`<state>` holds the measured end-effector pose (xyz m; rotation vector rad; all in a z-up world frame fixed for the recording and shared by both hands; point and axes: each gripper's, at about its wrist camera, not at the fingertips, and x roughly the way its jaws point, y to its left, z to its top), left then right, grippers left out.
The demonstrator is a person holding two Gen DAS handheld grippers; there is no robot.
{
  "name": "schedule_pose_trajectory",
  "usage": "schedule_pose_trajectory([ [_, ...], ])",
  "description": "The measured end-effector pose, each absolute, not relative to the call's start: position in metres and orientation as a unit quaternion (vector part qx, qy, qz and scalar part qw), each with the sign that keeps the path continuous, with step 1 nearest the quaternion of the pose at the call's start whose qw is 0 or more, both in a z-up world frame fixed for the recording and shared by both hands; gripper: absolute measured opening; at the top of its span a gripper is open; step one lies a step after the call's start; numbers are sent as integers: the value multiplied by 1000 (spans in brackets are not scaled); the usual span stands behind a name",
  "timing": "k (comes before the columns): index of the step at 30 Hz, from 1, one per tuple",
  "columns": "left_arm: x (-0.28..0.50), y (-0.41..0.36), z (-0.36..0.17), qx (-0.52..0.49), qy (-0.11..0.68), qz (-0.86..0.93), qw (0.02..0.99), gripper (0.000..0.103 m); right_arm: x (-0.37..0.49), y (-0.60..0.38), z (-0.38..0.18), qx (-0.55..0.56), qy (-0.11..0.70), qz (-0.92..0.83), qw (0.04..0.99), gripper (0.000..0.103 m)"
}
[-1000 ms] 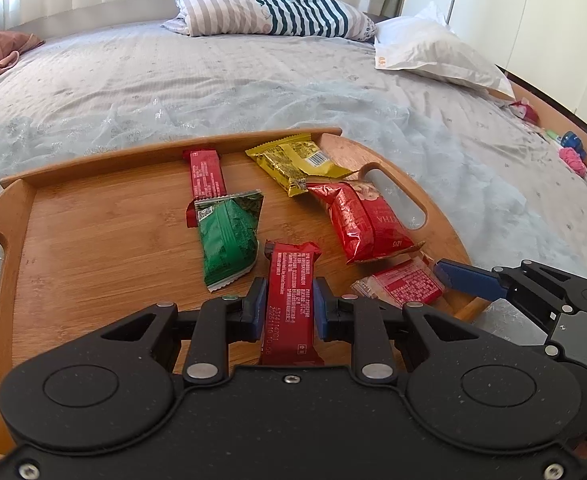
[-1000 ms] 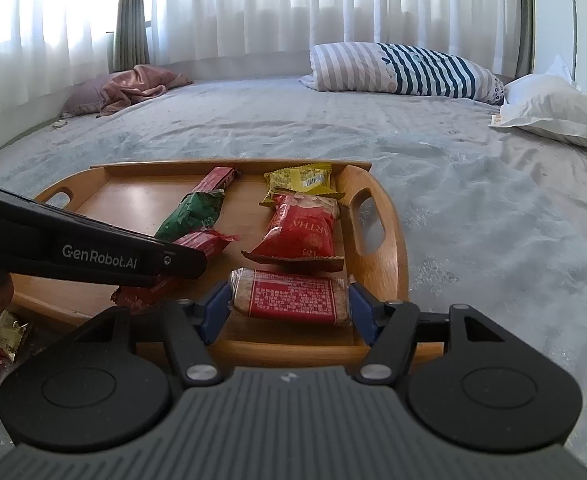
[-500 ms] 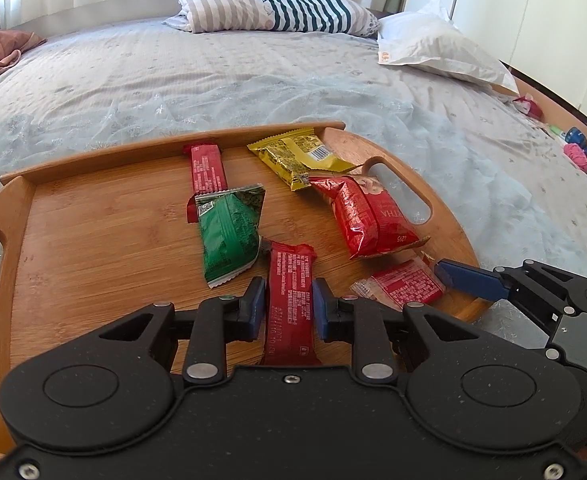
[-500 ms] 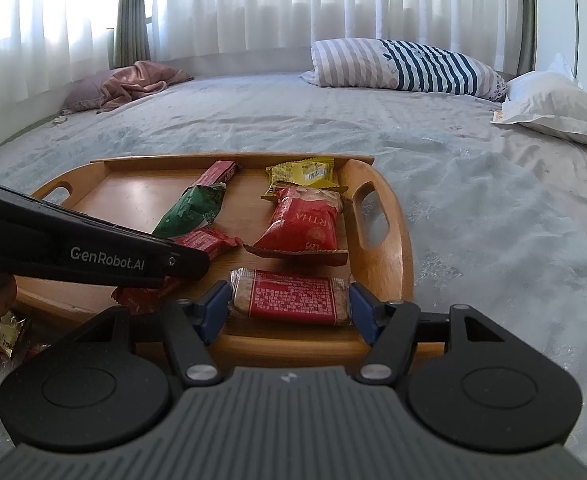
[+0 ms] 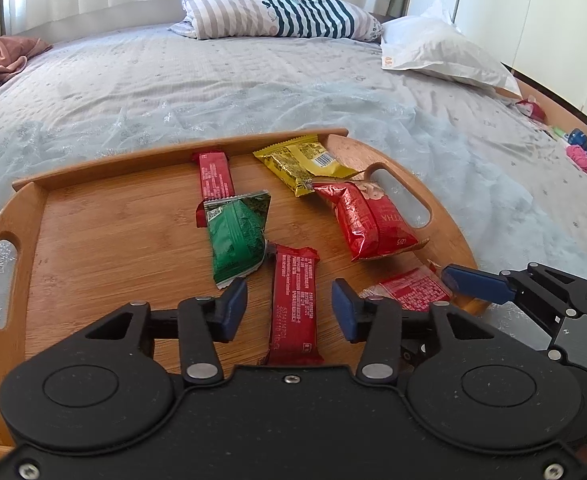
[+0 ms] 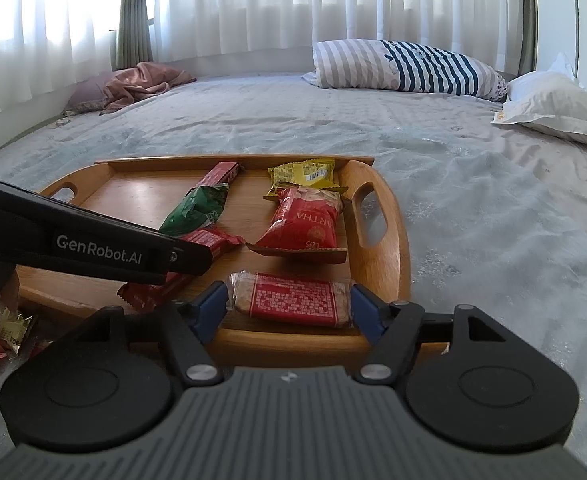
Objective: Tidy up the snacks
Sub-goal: 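Carry the red bar and red wafer pack onto the tray and open both tools, then grasp a clear cookie bag with the left tool while the right tool grasps a brown wafer pack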
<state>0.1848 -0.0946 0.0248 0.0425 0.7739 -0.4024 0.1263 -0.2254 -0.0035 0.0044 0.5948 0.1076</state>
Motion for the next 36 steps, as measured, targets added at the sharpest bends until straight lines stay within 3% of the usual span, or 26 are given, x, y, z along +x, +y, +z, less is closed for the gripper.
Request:
schedule_pose_trajectory([
  [19, 141, -71, 47, 35, 345, -174, 922, 82, 100, -223, 13, 2, 277, 61, 959, 95],
  [24, 126, -56, 50, 14, 349, -172, 921, 83, 87, -225, 15, 16, 273, 60, 960, 102],
  [36, 73, -11, 50, -29, 332, -135, 933, 88, 54, -219, 15, 23, 261, 64, 963, 103],
])
